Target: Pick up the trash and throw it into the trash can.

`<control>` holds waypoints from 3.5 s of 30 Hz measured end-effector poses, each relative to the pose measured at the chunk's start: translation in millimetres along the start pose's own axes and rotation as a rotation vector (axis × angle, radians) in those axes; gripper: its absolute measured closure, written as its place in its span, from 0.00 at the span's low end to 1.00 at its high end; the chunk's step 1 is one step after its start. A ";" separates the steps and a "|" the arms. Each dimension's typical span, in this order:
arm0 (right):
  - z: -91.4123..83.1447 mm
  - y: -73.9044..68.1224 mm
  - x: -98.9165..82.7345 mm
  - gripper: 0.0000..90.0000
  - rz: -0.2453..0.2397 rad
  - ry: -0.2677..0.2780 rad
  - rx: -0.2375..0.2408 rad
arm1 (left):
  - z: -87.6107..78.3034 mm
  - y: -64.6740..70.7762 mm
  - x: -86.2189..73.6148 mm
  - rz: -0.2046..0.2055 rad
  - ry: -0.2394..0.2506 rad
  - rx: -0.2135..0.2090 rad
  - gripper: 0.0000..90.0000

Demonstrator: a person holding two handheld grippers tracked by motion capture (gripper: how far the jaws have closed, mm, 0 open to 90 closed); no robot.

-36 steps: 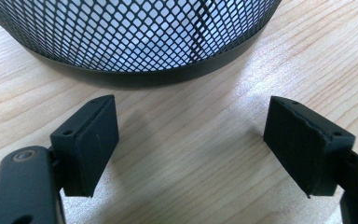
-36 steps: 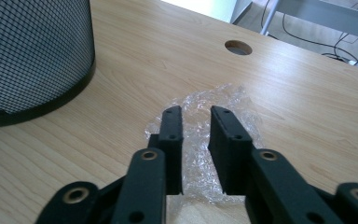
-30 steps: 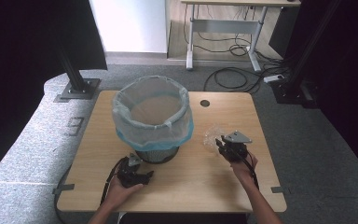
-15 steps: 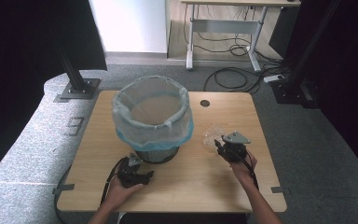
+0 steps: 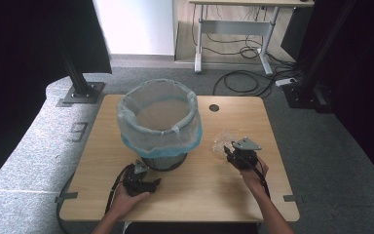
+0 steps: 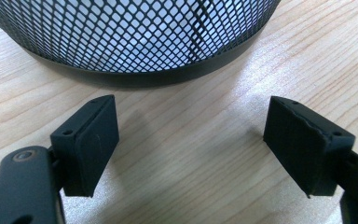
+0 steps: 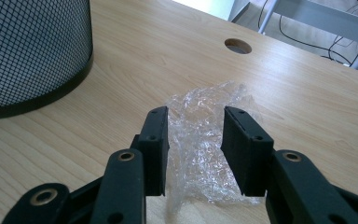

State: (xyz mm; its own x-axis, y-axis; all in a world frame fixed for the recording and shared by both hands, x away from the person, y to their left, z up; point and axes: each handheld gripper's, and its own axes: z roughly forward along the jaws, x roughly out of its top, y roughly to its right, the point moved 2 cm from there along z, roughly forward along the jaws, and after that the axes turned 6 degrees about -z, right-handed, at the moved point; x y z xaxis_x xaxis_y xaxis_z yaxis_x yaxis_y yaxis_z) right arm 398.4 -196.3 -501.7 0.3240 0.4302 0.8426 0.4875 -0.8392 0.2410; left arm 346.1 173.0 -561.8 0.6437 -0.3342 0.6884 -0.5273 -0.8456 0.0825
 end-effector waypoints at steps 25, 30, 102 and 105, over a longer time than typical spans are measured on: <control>25.2 16.2 -8.6 0.40 0.122 -0.052 -0.022 | 0.3 0.7 0.4 0.000 -0.002 0.000 0.20; 39.1 19.5 -18.7 0.34 0.148 -0.110 -0.014 | 0.4 0.8 0.5 -0.001 -0.002 0.000 0.20; -38.4 47.6 58.4 1.00 0.257 0.267 0.040 | 0.4 1.1 0.7 -0.003 -0.002 0.000 0.20; -49.9 41.2 73.7 1.00 0.248 0.314 0.061 | 0.4 1.1 0.7 -0.004 -0.002 -0.001 0.20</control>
State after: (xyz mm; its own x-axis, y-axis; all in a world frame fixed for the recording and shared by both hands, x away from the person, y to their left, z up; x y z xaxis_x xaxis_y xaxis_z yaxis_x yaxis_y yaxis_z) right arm 401.8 -215.7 -405.7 0.1792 0.0870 0.9800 0.4764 -0.8792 -0.0091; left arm 346.2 171.6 -561.5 0.6469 -0.3318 0.6866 -0.5254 -0.8465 0.0860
